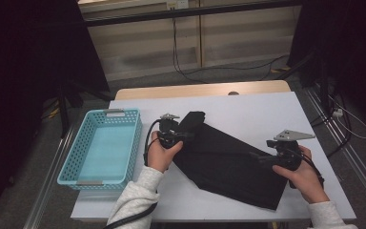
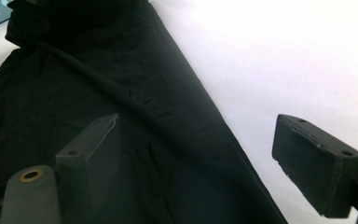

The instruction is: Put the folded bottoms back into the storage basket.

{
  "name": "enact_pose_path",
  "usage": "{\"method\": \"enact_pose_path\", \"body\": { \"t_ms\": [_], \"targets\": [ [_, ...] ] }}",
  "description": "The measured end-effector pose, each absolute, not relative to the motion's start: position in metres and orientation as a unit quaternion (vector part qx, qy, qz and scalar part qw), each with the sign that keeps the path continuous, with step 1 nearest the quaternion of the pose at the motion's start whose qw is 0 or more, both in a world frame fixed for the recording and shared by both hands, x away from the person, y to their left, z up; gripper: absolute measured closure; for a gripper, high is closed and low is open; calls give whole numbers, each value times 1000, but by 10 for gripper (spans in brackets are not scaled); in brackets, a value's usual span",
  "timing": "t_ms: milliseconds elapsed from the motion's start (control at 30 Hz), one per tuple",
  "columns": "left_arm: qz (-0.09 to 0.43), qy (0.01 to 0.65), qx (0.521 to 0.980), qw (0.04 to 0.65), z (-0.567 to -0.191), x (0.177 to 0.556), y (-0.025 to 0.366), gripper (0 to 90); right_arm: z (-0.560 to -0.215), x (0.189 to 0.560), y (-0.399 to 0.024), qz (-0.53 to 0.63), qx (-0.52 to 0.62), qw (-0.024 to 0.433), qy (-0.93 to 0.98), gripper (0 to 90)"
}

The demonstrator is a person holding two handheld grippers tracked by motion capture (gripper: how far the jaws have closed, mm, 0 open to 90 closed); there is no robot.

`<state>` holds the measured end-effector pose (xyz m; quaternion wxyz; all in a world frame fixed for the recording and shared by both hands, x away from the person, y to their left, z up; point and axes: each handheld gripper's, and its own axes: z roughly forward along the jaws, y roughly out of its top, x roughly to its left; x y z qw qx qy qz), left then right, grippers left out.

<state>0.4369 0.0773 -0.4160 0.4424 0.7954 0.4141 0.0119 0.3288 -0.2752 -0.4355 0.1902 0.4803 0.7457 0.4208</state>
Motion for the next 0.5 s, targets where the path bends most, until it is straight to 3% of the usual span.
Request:
{"method": "enact_pose_path", "body": {
  "t_ms": [500],
  "targets": [
    [9,398,799,451,-421,423,71,869,-437,328,-272,418,479,190,748,154]
  ]
}}
